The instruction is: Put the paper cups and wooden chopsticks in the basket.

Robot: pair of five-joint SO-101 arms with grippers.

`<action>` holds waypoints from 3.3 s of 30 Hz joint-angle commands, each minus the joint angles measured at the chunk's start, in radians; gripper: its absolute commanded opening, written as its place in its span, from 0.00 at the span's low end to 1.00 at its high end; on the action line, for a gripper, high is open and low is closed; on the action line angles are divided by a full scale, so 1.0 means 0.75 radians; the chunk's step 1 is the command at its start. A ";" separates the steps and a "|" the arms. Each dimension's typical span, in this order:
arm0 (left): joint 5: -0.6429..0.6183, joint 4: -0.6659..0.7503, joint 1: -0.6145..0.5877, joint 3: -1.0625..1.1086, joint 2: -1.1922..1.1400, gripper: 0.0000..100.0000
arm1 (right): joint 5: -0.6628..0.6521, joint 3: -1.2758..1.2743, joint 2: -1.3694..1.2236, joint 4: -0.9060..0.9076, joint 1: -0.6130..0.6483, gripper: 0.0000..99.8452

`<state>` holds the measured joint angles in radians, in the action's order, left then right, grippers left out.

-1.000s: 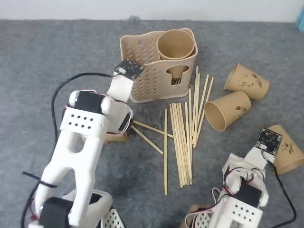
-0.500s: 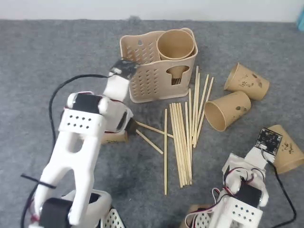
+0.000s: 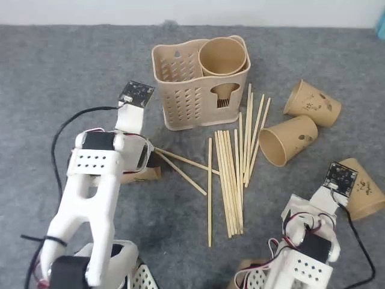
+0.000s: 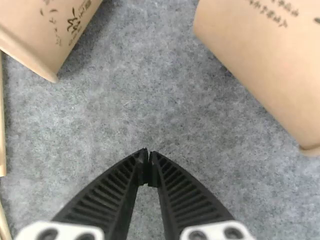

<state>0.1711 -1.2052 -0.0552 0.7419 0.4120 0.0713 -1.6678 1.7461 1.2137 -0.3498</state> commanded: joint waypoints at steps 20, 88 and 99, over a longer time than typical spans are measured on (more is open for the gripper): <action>0.127 -0.170 -0.526 -0.298 0.023 0.01 | -0.010 -0.018 0.005 0.015 -0.011 0.01; -1.338 -0.286 -0.008 -1.411 0.010 0.02 | -0.010 -0.020 0.005 0.015 -0.011 0.01; -1.360 0.198 0.417 -1.409 -0.117 0.02 | -0.010 -0.020 0.005 0.015 -0.011 0.01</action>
<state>-0.8401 -1.1684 0.1611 -0.3000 0.3813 0.0713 -1.6678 1.7461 1.2137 -0.3498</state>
